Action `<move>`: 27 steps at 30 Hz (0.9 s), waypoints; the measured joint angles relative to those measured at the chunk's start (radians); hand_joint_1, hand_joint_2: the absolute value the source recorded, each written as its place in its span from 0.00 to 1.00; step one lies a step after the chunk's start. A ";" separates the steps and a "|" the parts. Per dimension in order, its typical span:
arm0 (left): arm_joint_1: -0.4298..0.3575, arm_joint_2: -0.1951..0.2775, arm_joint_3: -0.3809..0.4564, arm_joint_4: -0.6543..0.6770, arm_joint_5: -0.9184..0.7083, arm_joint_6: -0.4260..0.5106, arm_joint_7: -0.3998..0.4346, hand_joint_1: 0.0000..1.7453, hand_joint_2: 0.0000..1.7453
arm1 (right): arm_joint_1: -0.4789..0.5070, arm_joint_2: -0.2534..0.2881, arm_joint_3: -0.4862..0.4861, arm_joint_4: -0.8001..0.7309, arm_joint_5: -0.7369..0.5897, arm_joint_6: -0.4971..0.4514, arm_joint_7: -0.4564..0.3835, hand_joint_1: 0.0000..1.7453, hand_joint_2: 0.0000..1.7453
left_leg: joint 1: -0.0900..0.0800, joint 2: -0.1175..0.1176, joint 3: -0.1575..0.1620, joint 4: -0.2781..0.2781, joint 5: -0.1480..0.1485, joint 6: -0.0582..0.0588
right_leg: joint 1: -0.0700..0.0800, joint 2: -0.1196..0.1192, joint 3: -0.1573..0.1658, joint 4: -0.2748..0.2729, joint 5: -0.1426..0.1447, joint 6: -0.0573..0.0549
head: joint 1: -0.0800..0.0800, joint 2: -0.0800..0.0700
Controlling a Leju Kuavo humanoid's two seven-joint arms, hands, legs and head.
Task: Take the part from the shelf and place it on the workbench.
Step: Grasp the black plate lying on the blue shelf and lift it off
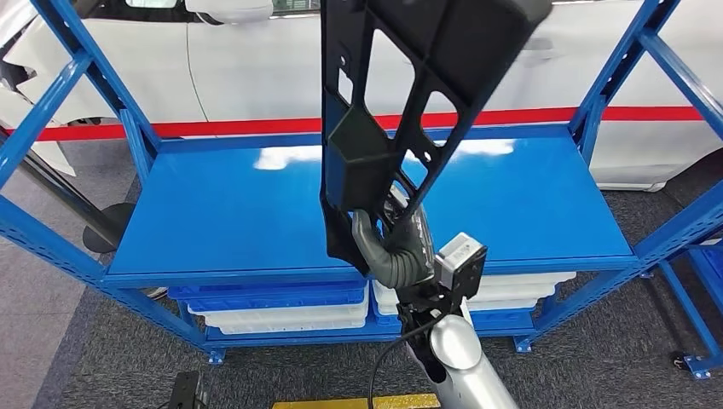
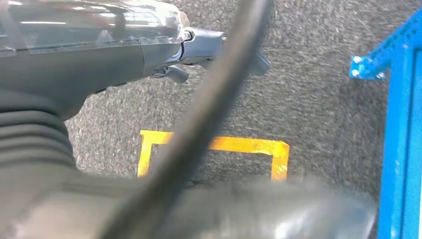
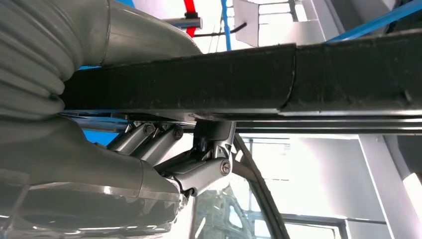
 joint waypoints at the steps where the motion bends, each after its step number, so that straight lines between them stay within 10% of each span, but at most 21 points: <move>1: 0.002 0.000 0.004 0.001 0.001 0.005 -0.002 0.00 1.00 | 0.015 -0.006 0.000 -0.016 -0.014 0.000 0.002 1.00 1.00 | 0.000 0.000 0.004 -0.010 0.016 0.001 | 0.001 0.001 0.001 0.001 -0.001 0.000 | 0.000 0.000; 6: 0.003 0.002 0.027 0.002 0.018 0.024 -0.027 0.00 1.00 | 0.078 -0.028 -0.003 -0.048 -0.063 -0.024 0.021 1.00 1.00 | -0.007 -0.001 0.121 -0.265 0.123 0.020 | 0.004 0.003 0.000 0.012 -0.011 0.017 | 0.000 0.000; 10: 0.006 0.002 0.040 0.003 0.023 0.026 -0.029 0.00 1.00 | 0.102 -0.040 -0.007 -0.048 -0.070 -0.030 0.020 1.00 1.00 | -0.007 -0.001 0.124 -0.276 0.129 0.039 | 0.003 0.003 -0.006 0.023 -0.020 0.038 | 0.000 0.000; 15: 0.007 0.002 0.066 0.007 0.039 0.015 -0.030 0.00 1.00 | 0.198 -0.065 -0.010 -0.045 -0.068 0.009 -0.052 1.00 1.00 | -0.003 -0.001 0.127 -0.282 0.137 0.051 | -0.001 0.002 -0.106 0.248 -0.140 0.054 | 0.000 0.000; 21: 0.011 0.001 0.081 0.011 0.035 -0.005 -0.025 0.00 1.00 | 0.306 -0.085 -0.010 -0.070 -0.018 0.076 -0.173 1.00 1.00 | -0.007 -0.002 0.116 -0.265 0.133 0.040 | 0.001 0.003 -0.001 0.039 -0.029 0.039 | 0.000 0.000; 25: 0.012 0.002 0.088 0.011 0.030 -0.013 -0.021 0.00 1.00 | 0.355 -0.089 -0.011 -0.105 0.007 0.095 -0.200 1.00 1.00 | -0.008 -0.002 0.109 -0.256 0.127 0.019 | 0.002 0.003 -0.002 0.020 -0.011 0.015 | 0.000 0.000; 27: 0.012 0.002 0.088 0.011 0.027 -0.017 -0.017 0.00 1.00 | 0.372 -0.090 -0.011 -0.120 0.018 0.099 -0.210 1.00 1.00 | -0.007 -0.001 0.088 -0.193 0.067 0.011 | -0.001 -0.001 -0.012 0.015 0.001 0.000 | 0.000 0.000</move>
